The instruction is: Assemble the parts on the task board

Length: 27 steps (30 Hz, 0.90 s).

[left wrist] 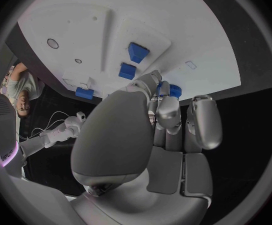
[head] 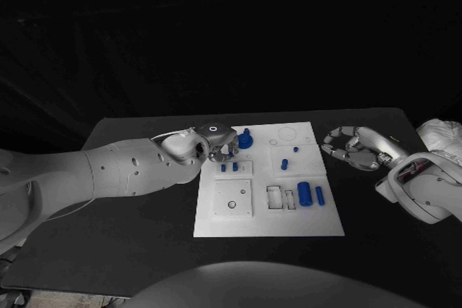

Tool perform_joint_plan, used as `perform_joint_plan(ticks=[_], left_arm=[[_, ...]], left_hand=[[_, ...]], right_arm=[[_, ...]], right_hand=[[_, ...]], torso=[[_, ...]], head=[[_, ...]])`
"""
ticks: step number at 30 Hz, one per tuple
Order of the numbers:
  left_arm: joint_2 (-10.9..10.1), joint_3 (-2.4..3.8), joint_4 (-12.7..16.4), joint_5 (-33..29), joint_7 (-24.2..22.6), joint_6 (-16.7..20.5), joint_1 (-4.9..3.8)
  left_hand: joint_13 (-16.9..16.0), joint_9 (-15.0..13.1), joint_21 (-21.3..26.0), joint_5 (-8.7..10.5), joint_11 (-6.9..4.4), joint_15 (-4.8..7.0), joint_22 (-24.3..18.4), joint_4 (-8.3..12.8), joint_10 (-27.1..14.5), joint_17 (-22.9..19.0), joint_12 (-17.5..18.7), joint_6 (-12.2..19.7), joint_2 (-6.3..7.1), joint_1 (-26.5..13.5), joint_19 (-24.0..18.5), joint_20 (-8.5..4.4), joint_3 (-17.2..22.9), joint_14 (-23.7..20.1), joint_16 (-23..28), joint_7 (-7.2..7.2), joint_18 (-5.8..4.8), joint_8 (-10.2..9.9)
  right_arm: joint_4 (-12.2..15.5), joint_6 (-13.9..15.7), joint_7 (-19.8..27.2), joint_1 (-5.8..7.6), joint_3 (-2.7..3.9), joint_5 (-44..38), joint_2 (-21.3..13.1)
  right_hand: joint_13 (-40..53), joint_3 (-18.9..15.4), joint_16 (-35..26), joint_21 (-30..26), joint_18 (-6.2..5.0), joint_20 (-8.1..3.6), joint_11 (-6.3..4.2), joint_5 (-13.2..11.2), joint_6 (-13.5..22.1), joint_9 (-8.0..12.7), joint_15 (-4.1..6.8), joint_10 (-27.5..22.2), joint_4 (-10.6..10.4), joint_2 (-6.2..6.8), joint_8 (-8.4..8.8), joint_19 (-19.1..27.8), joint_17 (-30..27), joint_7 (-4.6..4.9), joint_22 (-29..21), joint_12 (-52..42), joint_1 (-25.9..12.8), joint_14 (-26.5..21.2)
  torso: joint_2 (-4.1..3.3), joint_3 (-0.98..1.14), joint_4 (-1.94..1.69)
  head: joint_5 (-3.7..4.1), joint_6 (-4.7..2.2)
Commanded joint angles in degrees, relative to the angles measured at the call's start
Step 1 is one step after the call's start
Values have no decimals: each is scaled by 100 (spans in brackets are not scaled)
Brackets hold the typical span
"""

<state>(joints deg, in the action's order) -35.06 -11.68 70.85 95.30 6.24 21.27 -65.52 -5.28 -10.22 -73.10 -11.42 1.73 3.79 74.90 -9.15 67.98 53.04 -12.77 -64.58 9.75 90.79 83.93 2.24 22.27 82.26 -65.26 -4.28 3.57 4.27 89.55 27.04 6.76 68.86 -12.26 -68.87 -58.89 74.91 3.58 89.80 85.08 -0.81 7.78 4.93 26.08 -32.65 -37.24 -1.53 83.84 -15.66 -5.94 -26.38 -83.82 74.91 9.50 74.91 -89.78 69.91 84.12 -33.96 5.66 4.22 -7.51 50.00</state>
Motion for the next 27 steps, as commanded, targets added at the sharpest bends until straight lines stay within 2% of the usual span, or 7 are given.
perform_joint_plan(ticks=[1, 12, 17, 21, 24, 27], left_arm=[[22, 0, -8, -39, 68, -238, 9], [44, 0, -52, -41, 174, -461, 21], [55, -1, -72, -41, 164, -447, 30], [56, -1, -84, -41, 139, -362, 36], [44, -1, -94, -41, 43, -154, 38], [15, 0, -89, -49, -71, 101, 39]], left_hand=[[2, 4, 37, 16, -33, 0, 1015, -5, 28, -22, 39, 17, -36, 42, 13, 21, 1, -44, 26, -8, 10, -4], [27, 12, 122, 35, -19, -11, 995, -1, -34, -133, 107, 0, -15, 42, -26, 31, -7, -107, 110, -4, 24, 4], [53, 57, 163, 69, -3, -24, 987, -30, -107, -175, 176, 159, 11, 9, -47, 42, -15, -139, 135, 46, 30, -61], [108, 146, 224, 128, 54, -61, 975, -102, -340, -239, 321, 512, 71, -60, -75, 70, -29, -177, 169, 182, 37, -80], [148, 264, 287, 233, 111, -106, 961, -203, -703, -303, 498, 971, 170, -144, -98, 107, -72, -210, 198, 318, 46, -78], [154, 401, 360, 351, 148, -136, 945, -271, -1136, -349, 639, 1533, 224, -183, -125, 135, -222, -241, 216, 521, 59, -72]], right_arm=[[8, -80, -12, -5, -1, -22, -1], [3, -83, -12, -19, -1, -22, 0], [1, -80, -10, -35, -1, -22, 3], [0, -68, -5, -45, -1, -22, 2], [-2, -46, 2, -50, -1, -22, -1], [-4, -33, 4, -51, -1, -22, -5]], right_hand=[[1509, 6, 20, -38, -94, 35, 25, 13, 11, -2, -31, 616, -11, 14, -31, -121, 1509, -13, 1278, -22, 54, 588], [1509, 10, 20, -46, -97, 35, 26, 14, 10, -2, -31, 616, -10, 9, -35, -114, 1509, -12, 1274, -22, 61, 588], [1509, 11, 20, -48, -98, 35, 26, 15, 10, -2, -31, 616, -9, 8, -36, -111, 1509, -12, 1273, -22, 63, 588], [1509, 11, 20, -48, -98, 35, 26, 15, 10, -2, -31, 616, -9, 8, -36, -111, 1509, -12, 1273, -22, 63, 588], [1509, 12, 20, -57, -100, 35, 26, 15, 10, -1, -31, 616, -7, 8, -37, -104, 1509, -12, 1269, -22, 67, 588], [1509, 12, 20, -57, -100, 35, 26, 15, 10, -1, -31, 616, -7, 8, -37, -104, 1509, -12, 1269, -22, 67, 588]], torso=[[-2, -1, -3], [-2, 0, -5], [-1, -2, -3], [-1, -1, -3], [0, -3, -2], [0, -2, -4]], head=[[1, 0], [-12, 0], [-17, 0], [-19, 0], [-20, 0], [-17, 0]])
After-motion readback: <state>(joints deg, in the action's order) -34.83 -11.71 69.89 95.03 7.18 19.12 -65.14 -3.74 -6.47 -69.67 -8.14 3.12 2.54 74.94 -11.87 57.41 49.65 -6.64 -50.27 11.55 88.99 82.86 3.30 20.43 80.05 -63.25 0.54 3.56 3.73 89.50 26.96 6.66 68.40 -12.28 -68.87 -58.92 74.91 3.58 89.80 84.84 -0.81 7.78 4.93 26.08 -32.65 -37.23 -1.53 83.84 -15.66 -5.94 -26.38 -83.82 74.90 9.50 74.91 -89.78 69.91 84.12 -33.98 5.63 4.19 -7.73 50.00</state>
